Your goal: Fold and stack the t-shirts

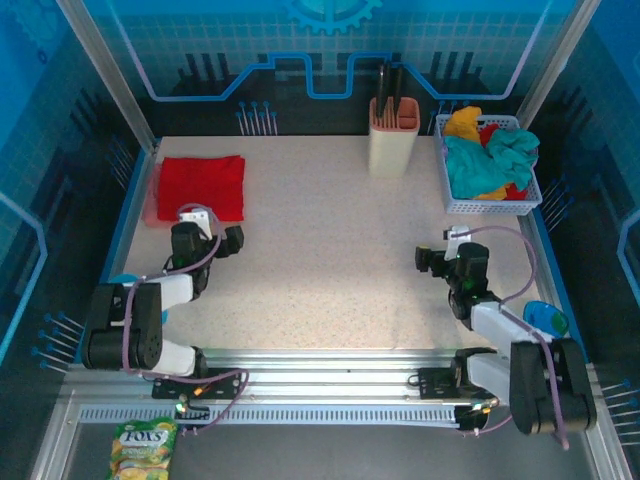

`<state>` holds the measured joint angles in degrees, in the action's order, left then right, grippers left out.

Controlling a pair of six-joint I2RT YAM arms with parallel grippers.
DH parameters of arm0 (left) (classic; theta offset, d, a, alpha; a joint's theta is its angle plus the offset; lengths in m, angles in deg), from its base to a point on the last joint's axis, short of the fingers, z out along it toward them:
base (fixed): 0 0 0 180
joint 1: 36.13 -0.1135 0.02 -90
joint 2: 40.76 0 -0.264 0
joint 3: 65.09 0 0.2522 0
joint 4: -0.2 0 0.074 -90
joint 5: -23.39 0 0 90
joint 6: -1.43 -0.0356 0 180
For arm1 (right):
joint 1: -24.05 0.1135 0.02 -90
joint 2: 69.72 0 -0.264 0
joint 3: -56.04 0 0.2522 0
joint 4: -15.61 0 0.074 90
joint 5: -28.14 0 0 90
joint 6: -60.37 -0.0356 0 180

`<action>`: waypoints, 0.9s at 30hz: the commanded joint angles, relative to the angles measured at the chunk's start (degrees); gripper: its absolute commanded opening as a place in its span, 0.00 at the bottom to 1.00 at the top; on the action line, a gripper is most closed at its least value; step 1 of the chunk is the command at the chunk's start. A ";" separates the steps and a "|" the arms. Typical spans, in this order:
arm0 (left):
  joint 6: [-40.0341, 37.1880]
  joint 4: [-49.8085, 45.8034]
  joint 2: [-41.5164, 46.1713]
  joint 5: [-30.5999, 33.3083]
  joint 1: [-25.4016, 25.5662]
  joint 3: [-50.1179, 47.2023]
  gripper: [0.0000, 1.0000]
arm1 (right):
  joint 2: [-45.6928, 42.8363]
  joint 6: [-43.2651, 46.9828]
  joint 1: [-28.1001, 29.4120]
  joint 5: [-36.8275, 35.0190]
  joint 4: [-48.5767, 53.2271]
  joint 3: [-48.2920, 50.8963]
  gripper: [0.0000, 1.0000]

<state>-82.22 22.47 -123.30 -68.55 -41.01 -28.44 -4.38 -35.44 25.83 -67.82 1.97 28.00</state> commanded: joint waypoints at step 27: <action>-5.48 16.69 -6.23 7.08 4.88 -1.10 0.99 | 22.73 5.76 1.25 2.37 -23.10 -8.65 1.00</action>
<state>-86.16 37.80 -129.33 -61.25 -36.34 -30.49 18.07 -30.63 27.04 -65.92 -20.32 20.37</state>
